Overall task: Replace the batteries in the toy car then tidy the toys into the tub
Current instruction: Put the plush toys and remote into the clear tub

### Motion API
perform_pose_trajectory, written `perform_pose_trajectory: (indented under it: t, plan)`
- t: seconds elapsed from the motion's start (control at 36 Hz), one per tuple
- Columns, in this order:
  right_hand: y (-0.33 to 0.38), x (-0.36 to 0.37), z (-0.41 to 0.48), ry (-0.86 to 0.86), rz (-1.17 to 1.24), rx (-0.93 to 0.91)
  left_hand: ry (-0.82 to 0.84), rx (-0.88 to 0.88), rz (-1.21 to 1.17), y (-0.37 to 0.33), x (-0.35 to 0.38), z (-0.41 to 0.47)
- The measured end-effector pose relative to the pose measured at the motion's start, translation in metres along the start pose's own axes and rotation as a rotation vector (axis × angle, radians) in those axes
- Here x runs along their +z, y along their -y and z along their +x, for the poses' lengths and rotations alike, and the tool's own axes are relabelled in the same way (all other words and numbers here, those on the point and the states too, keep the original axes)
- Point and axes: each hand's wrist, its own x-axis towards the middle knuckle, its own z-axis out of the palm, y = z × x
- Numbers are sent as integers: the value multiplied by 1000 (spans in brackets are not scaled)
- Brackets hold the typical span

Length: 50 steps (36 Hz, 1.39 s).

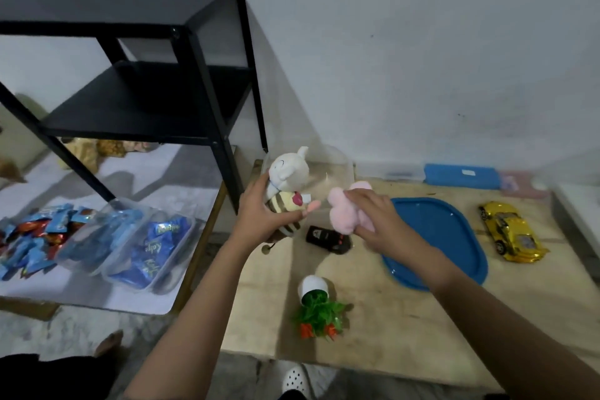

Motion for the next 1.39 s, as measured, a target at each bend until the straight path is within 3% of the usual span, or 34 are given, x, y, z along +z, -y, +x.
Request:
perform_pose_trajectory:
  t: [0.28,0.42,0.72,0.89,1.14,1.22,1.39]
  plan:
    - [8,12,76,61,-355,14,53,10,150,-9,8,102]
    - [3,28,91,95,-381,72,116,-60,244,4,23,126]
    - [-31,33,120,248,-175,229,371,-219,354,19,58,139]
    - [-37,37,131,514,-123,173,619,-264,620,40,71,134]
    - [-40,43,146,614,-319,172,891,-192,754,46,64,146]
    - [-39,51,149,618,-299,160,880,-181,705,44,62,142]
    - [-43,59,146,481,-209,186,705,-95,672,48,64,129]
